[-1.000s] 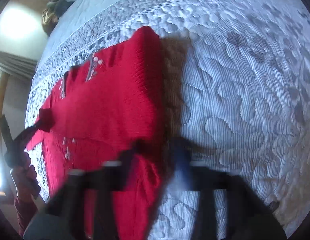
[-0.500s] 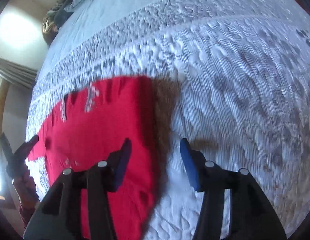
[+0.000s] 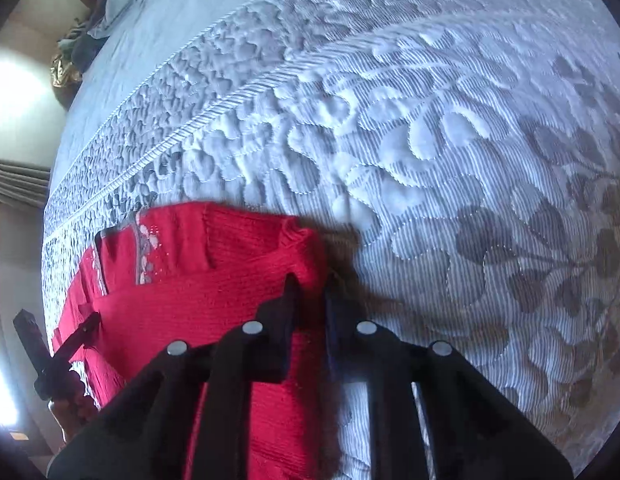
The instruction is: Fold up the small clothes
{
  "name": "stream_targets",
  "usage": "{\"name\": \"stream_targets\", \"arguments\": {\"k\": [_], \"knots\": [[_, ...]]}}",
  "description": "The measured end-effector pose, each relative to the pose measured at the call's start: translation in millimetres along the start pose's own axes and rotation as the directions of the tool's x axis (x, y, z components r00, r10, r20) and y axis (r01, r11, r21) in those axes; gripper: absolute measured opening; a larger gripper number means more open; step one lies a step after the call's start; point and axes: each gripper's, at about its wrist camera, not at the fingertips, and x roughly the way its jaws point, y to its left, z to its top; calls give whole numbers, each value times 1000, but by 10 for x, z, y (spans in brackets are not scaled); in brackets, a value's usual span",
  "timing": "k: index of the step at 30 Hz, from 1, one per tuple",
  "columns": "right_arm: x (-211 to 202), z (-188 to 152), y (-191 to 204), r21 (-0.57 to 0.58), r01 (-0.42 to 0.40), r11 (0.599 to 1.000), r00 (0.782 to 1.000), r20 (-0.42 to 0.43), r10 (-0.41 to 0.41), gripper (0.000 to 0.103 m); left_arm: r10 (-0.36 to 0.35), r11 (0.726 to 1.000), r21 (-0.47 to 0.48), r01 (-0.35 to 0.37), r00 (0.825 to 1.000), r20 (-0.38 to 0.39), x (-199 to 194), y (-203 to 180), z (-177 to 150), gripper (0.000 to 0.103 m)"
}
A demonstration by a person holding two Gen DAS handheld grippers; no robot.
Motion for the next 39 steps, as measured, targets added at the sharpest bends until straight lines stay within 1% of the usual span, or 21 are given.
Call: {"name": "stream_targets", "arguments": {"k": [1,2,3,4,5,6,8,10,13,14,16,18,20,24,26,31,34,36,37,38,39], "knots": [[-60,-31,39,-15,15,1000,1000,9,-15,22,-4,1000,2,4,1000,-4,-72,20,-4,26],[-145,-79,84,-30,46,999,999,27,-45,33,9,1000,8,-9,1000,-1,-177,56,-17,29],[-216,-123,119,-46,80,996,996,48,-78,40,29,999,21,-30,999,19,-325,116,-41,33],[-340,-209,191,-81,136,987,987,95,-128,51,35,999,33,-37,998,42,-463,194,-64,43],[-435,-289,241,-107,167,980,980,127,-153,52,55,998,36,-57,997,57,-587,286,-89,55],[-540,-432,316,-145,184,972,975,149,-162,52,84,996,29,-86,994,69,-710,406,-114,59],[-624,-657,408,-187,157,970,980,149,-130,52,147,989,-14,-146,985,90,-950,788,-192,61],[-630,-954,553,-232,117,966,989,120,-91,52,214,975,-79,-208,973,86,-1118,1197,-280,61],[-534,-1344,750,-276,63,959,996,77,-43,52,308,928,-238,-288,950,50,-1385,2041,-452,61],[-492,-1440,810,-287,54,957,997,63,-37,52,324,912,-281,-299,945,44,-1457,2238,-498,61],[-367,-1625,1008,-310,52,949,998,34,-43,53,382,864,-369,-342,923,40,-1662,2727,-589,61],[-253,-1801,1186,-349,51,936,999,13,-49,55,420,826,-427,-367,907,35,-1804,3080,-631,61],[-224,-1929,1320,-378,56,924,998,12,-56,60,431,783,-507,-361,902,24,-1941,3476,-658,61],[-171,-2083,1499,-407,47,912,999,8,-47,60,417,723,-610,-324,909,12,-2016,4067,-643,59],[-145,-2122,1557,-417,63,906,998,12,-64,61,395,718,-632,-291,919,26,-2000,4193,-622,57],[-80,-2179,1598,-430,85,899,996,6,-92,61,350,715,-665,-214,934,76,-1955,4360,-462,56],[-61,-2201,1595,-430,106,896,994,18,-109,61,325,688,-705,-171,941,89,-1840,4487,-377,56],[-54,-2206,1573,-427,100,899,994,16,-104,61,333,675,-719,-167,938,95,-1831,4527,-341,41],[-48,-2212,1563,-426,99,899,995,14,-103,62,339,670,-721,-174,937,89,-1839,4535,-340,20],[-38,-2217,1557,-425,100,900,994,12,-105,62,316,675,-723,-144,943,107,-1845,4545,-339,8],[-29,-2224,1550,-426,105,898,994,13,-110,62,295,673,-731,-112,947,127,-1869,4546,-356,8]]}}
